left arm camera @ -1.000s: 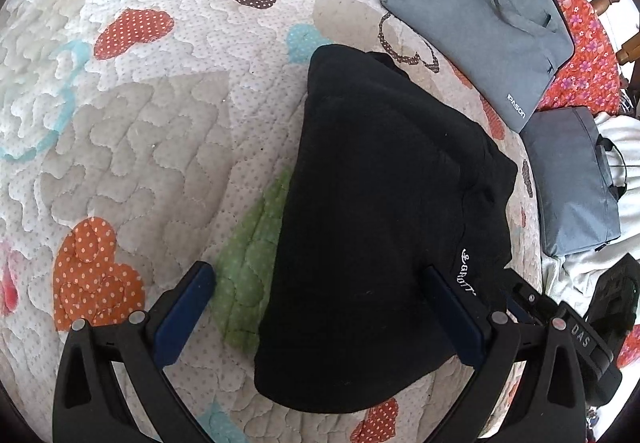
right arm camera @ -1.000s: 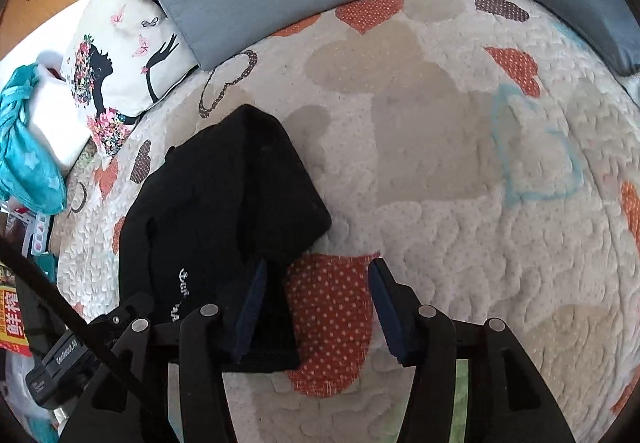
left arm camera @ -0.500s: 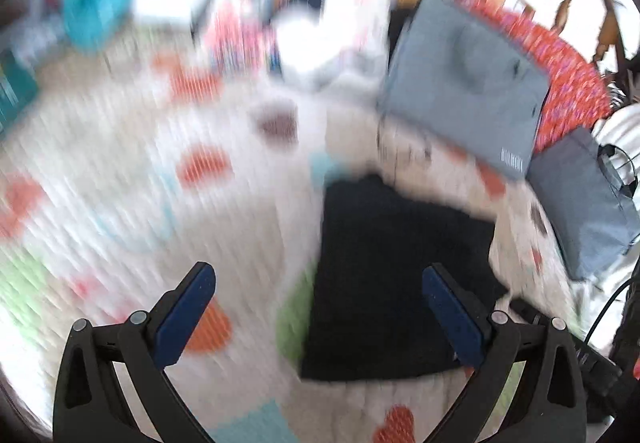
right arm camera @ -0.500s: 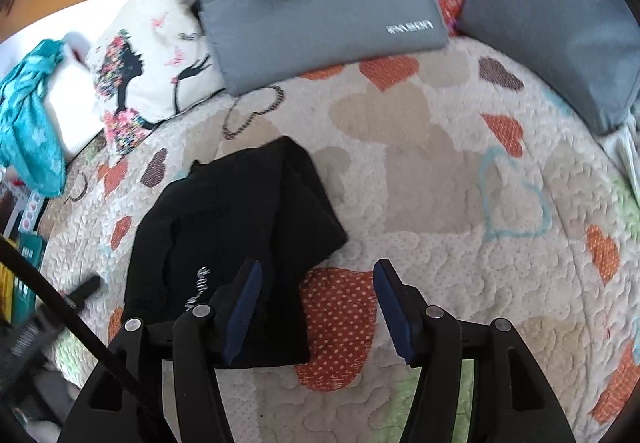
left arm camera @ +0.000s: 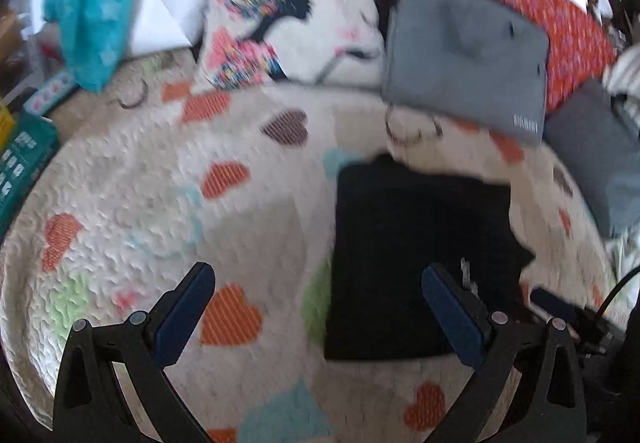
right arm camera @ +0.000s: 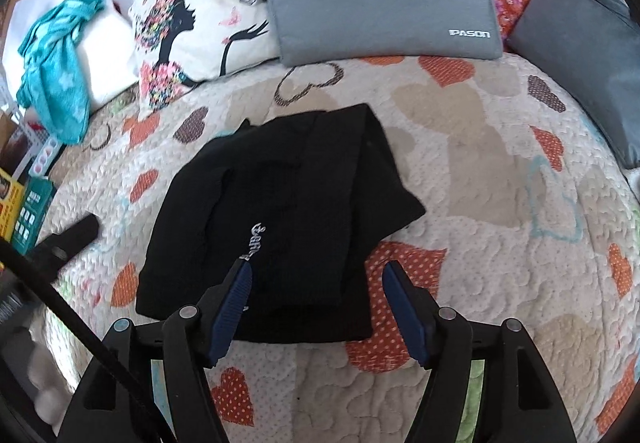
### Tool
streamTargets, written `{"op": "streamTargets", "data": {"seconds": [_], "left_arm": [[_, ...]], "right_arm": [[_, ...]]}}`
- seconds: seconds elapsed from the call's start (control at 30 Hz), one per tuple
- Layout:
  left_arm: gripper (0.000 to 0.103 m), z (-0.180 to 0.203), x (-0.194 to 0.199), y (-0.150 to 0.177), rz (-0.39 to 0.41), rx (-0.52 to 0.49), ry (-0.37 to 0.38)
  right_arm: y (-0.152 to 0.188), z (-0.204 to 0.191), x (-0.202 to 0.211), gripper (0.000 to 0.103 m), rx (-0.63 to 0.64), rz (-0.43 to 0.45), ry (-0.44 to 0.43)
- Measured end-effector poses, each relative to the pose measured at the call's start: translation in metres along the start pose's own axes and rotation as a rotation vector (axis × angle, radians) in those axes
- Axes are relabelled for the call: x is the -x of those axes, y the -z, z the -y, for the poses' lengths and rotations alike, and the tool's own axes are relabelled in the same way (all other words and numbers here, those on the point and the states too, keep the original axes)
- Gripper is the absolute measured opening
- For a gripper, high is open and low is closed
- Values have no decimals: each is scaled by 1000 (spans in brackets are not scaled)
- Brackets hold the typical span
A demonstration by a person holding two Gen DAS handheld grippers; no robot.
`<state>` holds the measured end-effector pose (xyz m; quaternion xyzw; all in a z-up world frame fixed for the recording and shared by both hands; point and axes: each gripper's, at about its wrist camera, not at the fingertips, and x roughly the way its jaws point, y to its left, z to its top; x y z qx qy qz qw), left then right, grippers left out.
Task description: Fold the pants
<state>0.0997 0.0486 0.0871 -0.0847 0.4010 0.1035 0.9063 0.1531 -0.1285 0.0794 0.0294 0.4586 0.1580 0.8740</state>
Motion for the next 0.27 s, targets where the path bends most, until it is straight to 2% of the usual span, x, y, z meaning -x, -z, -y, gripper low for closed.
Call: {"op": "streamTargets", "data": {"seconds": [0.1,0.27], "left_arm": [[103,15,-7,11,-37,-44,-5],[103,13,-17,14,-91,-17,25]], "right_arm": [[2,-5,-3,74,19,-16,0],[3,-1,-7,77,13,-30,22]]}}
